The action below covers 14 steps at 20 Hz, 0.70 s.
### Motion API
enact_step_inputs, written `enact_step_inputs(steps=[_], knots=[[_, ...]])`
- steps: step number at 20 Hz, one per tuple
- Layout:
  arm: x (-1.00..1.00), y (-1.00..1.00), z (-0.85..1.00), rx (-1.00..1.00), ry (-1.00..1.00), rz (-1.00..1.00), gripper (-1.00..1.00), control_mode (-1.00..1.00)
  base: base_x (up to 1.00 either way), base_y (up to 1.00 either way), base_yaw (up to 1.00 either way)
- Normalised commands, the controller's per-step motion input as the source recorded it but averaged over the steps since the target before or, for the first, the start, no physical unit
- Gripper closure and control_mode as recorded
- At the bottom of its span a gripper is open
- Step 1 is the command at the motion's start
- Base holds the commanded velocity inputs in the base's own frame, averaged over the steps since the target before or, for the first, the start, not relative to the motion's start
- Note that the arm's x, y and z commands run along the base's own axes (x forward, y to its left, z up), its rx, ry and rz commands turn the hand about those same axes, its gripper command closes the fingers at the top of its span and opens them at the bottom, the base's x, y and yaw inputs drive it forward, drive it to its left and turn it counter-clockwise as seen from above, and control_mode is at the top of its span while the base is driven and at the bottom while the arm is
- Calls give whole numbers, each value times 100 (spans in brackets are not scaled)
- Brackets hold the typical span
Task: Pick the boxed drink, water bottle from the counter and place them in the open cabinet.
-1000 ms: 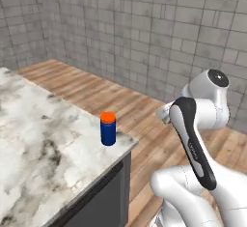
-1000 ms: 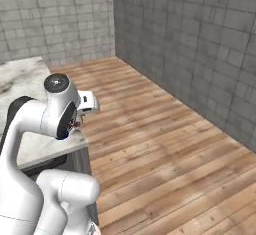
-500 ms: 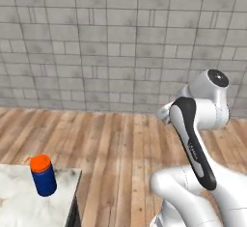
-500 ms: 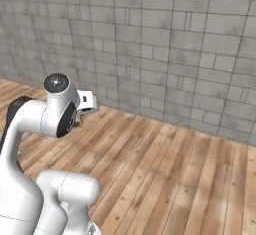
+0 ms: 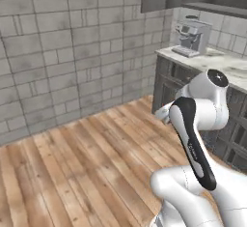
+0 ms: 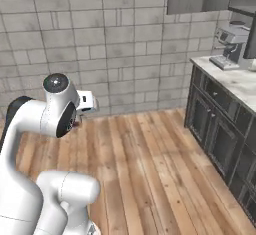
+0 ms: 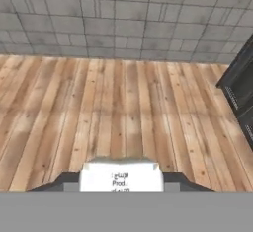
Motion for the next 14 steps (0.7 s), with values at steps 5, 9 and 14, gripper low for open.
enact_step_inputs(steps=[5, 9, 14], knots=[[0, 0, 0, 0, 0, 0, 100, 100, 6, 15, -91], [0, 0, 0, 0, 0, 0, 100, 100, 36, 37, -49], [0, 0, 0, 0, 0, 0, 100, 100, 76, 36, -25]])
